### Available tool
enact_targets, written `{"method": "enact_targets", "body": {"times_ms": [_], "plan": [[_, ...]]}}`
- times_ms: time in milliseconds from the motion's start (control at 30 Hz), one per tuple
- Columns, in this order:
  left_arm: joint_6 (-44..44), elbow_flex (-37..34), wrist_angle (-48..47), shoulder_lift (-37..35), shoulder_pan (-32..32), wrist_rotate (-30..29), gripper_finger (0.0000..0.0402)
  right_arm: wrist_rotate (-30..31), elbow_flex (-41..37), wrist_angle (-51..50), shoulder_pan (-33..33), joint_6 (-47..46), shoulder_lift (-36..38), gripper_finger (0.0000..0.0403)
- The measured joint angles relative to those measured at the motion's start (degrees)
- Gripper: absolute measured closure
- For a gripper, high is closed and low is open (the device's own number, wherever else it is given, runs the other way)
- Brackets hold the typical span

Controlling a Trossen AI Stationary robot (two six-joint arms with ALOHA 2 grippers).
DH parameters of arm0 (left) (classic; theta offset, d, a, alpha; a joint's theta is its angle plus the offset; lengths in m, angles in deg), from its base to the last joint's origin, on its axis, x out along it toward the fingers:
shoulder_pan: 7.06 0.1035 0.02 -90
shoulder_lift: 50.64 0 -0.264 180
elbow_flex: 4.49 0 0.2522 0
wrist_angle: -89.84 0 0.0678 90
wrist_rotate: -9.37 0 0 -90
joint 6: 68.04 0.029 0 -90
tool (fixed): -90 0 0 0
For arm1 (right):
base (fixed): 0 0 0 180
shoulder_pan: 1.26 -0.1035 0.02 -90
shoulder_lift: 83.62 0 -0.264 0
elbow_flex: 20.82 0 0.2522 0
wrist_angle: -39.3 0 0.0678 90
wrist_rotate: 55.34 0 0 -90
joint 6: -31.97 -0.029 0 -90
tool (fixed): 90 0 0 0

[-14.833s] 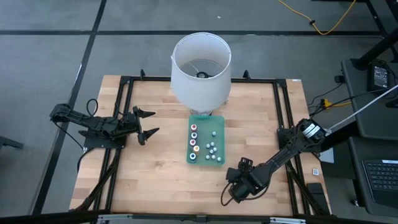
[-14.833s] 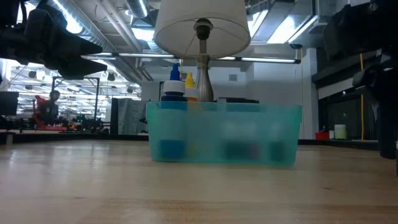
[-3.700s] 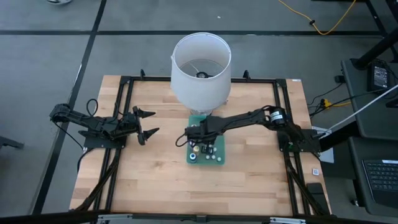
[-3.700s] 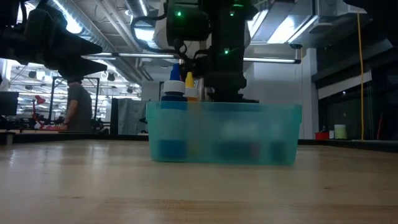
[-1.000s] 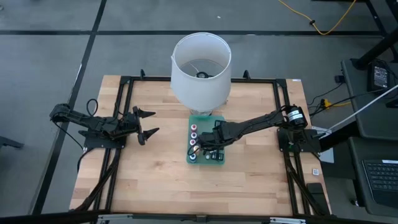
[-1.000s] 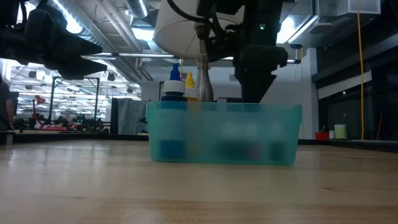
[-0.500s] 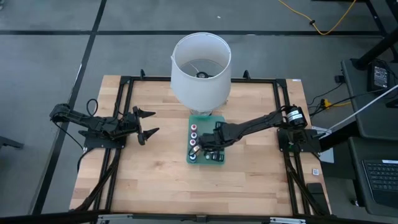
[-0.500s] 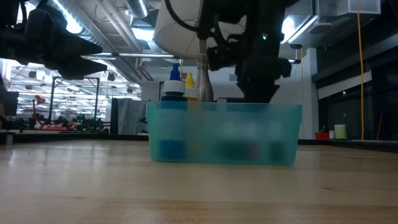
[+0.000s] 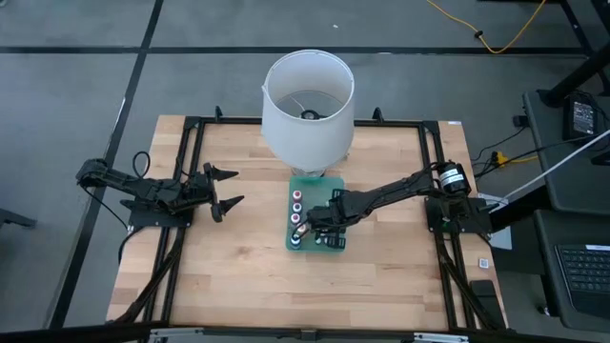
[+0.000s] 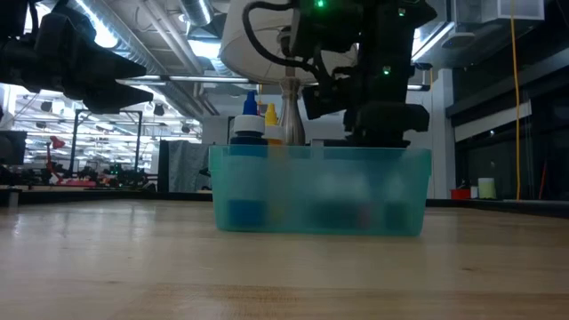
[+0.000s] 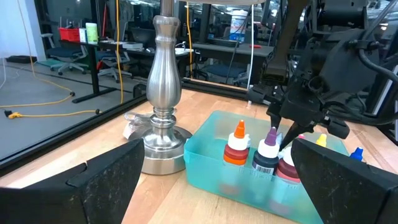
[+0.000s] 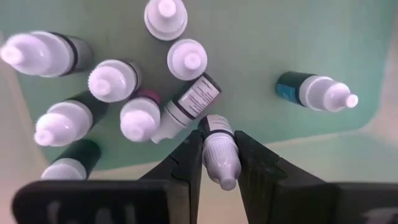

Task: Pick & Place food coloring
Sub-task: Put the small black food coloring bottle into the green bin, then return to Home Position

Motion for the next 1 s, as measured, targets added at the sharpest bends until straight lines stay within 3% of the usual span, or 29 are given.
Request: {"method": "enact_targets", "body": {"times_ms": [233, 633, 1000], "plan": [[0.0, 0.0, 0.0, 0.0, 0.0, 0.0, 0.0002, 0.4, 0.0, -0.1, 0.4, -0.1, 0.0, 0.029], [0.0, 0.0, 0.0, 0.0, 0.0, 0.0, 0.0002, 1.0, 2.9, -4.2, 0.4, 0.2, 0.3, 0.0199], [0.0, 0.0, 0.0, 0.0, 0.0, 0.0, 0.0002, 1.0, 7.4, -7.8, 0.4, -3.7, 8.4, 0.016]]}}
